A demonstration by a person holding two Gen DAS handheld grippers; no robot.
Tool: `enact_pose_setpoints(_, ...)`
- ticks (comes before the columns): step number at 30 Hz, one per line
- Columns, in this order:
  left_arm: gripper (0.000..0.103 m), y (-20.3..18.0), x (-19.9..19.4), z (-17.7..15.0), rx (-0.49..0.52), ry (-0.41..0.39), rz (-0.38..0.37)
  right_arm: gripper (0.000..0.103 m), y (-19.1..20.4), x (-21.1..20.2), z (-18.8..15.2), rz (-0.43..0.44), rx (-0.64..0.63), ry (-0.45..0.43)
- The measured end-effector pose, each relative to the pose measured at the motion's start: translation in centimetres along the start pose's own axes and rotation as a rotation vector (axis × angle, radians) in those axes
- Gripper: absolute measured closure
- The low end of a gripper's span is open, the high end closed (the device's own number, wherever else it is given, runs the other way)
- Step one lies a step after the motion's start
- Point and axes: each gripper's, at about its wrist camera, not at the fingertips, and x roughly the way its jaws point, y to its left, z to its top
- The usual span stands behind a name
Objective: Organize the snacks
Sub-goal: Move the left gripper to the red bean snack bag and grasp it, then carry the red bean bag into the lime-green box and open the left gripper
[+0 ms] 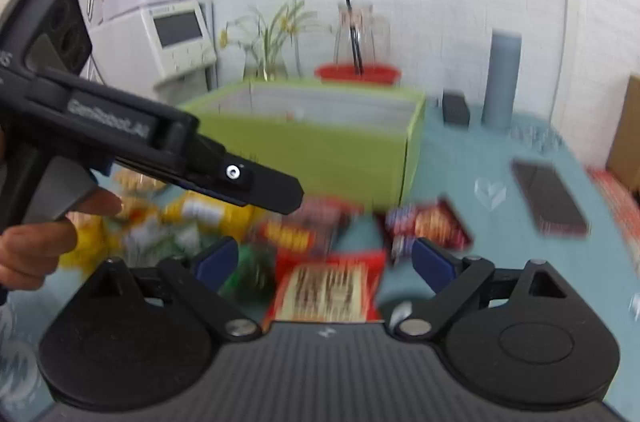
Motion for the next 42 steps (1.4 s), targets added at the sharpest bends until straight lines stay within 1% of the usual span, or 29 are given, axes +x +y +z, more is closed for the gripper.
enact_pose_setpoints(3,0.051,-0.8,0.9,-1.7,-0.012,0.037,-0.019,0.010,0.0,0.8,-1.3,0.014,0.004,0.042)
enact_pose_setpoints(5,0.058,-1.2,1.8,-1.5,-0.014,0.060,-0.004,0.010,0.2,1.5,-1.2,0.024,-0.015,0.052)
enact_pose_setpoints(7,0.061,-1.3,2.8,-1.2,-0.012,0.081,0.007,0.010,0.5,2.4,-1.0,0.050,-0.029,0.070)
enact_pose_setpoints(8,0.061,-1.4,3.2,-1.0,-0.003,0.081,0.016,0.009,0.7,2.7,-0.9,0.056,-0.039,0.076)
enact_pose_setpoints(10,0.067,-1.3,3.2,-1.1,0.011,0.074,0.040,0.009,1.3,2.9,-0.9,0.058,-0.058,0.088)
enact_pose_setpoints(14,0.067,-1.1,2.5,-2.2,0.009,0.094,0.032,0.009,2.5,1.0,-2.0,0.071,-0.047,0.071)
enact_pose_setpoints(18,0.067,-1.8,1.3,-5.0,0.004,0.123,0.022,0.009,4.1,-1.3,-3.8,0.049,-0.030,0.059)
enact_pose_setpoints(21,0.066,-2.7,-0.2,-7.7,0.004,0.138,0.009,0.009,5.3,-3.5,-5.2,0.041,0.002,0.044)
enact_pose_setpoints(24,0.066,-3.2,-1.8,-10.2,-0.008,0.151,-0.006,0.009,6.3,-5.3,-6.5,0.053,0.019,0.039)
enact_pose_setpoints(26,0.065,-3.4,-2.7,-11.2,-0.005,0.155,-0.019,0.009,6.6,-6.2,-7.2,0.061,0.028,0.040)
enact_pose_setpoints(27,0.064,-3.3,-3.1,-11.4,-0.007,0.151,-0.016,0.010,6.6,-6.6,-7.5,0.067,0.035,0.037)
enact_pose_setpoints(29,0.053,-3.0,-3.7,-11.2,-0.024,0.127,0.020,0.010,6.8,-7.3,-7.6,0.038,0.036,0.024)
enact_pose_setpoints(30,0.050,-2.9,-4.2,-11.1,-0.031,0.108,0.036,0.010,6.8,-7.6,-7.7,0.017,0.032,0.014)
enact_pose_setpoints(31,0.044,-2.7,-4.6,-11.0,-0.035,0.092,0.044,0.010,6.8,-7.9,-7.7,0.004,0.031,0.005)
enact_pose_setpoints(32,0.042,-2.6,-4.9,-10.9,-0.038,0.079,0.049,0.010,6.8,-8.0,-7.8,0.002,0.038,0.001)
enact_pose_setpoints(34,0.043,-2.7,-4.7,-10.7,-0.035,0.076,0.048,0.010,6.5,-7.6,-7.7,0.007,0.057,0.010)
enact_pose_setpoints(36,0.046,-2.8,-3.8,-10.6,-0.031,0.093,0.045,0.010,6.7,-7.2,-8.0,0.001,0.056,0.017)
enact_pose_setpoints(37,0.051,-2.9,-3.3,-10.7,-0.026,0.107,0.039,0.010,6.7,-6.9,-8.1,0.000,0.052,0.023)
enact_pose_setpoints(39,0.053,-3.1,-2.8,-10.9,0.000,0.101,0.031,0.011,6.6,-6.1,-8.4,-0.009,0.052,0.045)
enact_pose_setpoints(40,0.063,-3.3,-2.7,-11.0,0.015,0.102,0.037,0.018,6.7,-5.9,-8.6,-0.017,0.046,0.042)
enact_pose_setpoints(41,0.087,-3.4,-2.5,-11.0,0.023,0.117,0.025,0.023,6.9,-5.8,-8.5,-0.018,0.031,0.035)
enact_pose_setpoints(42,0.087,-3.4,-2.4,-11.0,0.024,0.119,0.025,0.026,7.1,-5.8,-8.3,-0.032,0.028,0.037)
